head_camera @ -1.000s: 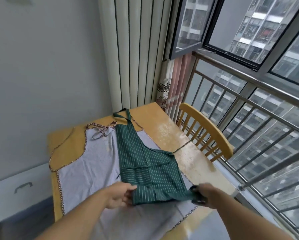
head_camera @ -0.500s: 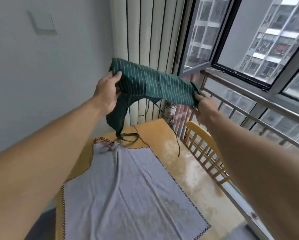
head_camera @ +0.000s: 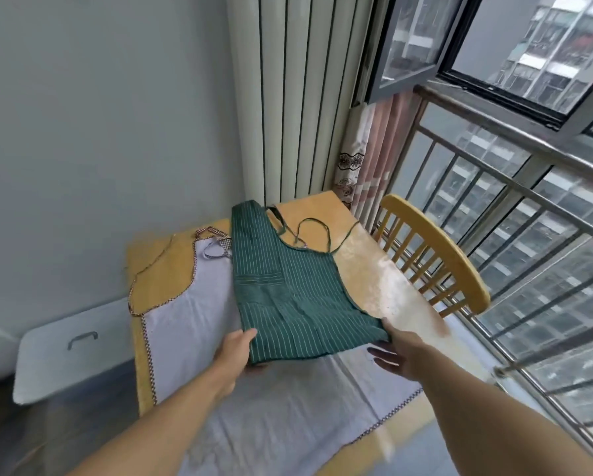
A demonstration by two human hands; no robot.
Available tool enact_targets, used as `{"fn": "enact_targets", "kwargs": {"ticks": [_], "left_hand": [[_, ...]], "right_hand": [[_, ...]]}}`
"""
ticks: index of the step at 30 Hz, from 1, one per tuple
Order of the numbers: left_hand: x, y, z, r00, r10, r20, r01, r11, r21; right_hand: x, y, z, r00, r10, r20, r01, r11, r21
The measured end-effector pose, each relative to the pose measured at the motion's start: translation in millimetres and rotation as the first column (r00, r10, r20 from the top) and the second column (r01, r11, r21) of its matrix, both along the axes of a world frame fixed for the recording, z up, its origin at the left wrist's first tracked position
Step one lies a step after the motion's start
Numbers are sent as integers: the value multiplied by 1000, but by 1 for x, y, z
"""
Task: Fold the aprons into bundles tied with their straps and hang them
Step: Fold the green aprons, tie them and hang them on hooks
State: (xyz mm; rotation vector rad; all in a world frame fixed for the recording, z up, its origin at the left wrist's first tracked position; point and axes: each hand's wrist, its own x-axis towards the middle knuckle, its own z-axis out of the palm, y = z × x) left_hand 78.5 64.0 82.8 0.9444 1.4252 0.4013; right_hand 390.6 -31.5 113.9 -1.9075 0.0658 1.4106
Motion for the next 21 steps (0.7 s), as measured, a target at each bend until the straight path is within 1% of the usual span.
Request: {"fn": "enact_targets", "kwargs": {"ticks": [2, 4, 6, 7, 9, 12, 15, 16, 17, 18, 19, 20, 21], "left_hand": [[-21, -20, -54, 988, -139, -73, 123, 975, -185], [-37, -40, -81, 977, -202, -70, 168, 929, -329], [-39, -61, -52, 951, -304, -55, 253, 869, -425], [-40, -69, -50, 926, -374, -47, 311, 828, -466], [-43, -78, -52, 855, -517, -46, 423, 745, -517], [-44, -84, -59, 744, -656, -131, 504, 679, -534], [-44, -92, -65, 667, -716, -207, 525, 649, -551], [-44, -93, -66, 639, -724, -260, 523, 657, -544], [-43, -93, -68, 589, -729, -349, 534, 676, -508], [-43, -92, -70, 536, -711, -455, 557, 703, -443], [-41, -89, -73, 503, -678, -537, 585, 724, -365], [-39, -86, -77, 519, -640, -567, 599, 745, -292], [-35, -84, -84, 565, -620, -545, 598, 763, -248]], "right_hand": [[-10, -30, -24, 999, -2, 37, 5, 995, -100], [-18, -56, -46, 998, 15, 69, 0, 979, -206], [-23, -77, -63, 998, 29, 63, -9, 955, -295], [-25, -86, -68, 997, 44, 64, -20, 941, -338], [-26, -98, -73, 989, 124, 82, -79, 905, -417], [-26, -104, -77, 957, 261, 127, -176, 870, -461], [-29, -111, -85, 933, 342, 111, -260, 854, -450], [-30, -112, -87, 931, 350, 103, -276, 861, -427], [-31, -113, -91, 933, 346, 103, -280, 874, -397], [-33, -112, -95, 933, 340, 119, -276, 887, -370], [-36, -111, -98, 933, 326, 152, -259, 903, -344], [-39, -107, -98, 932, 302, 202, -229, 919, -320], [-43, -103, -99, 932, 266, 246, -193, 939, -284]]}}
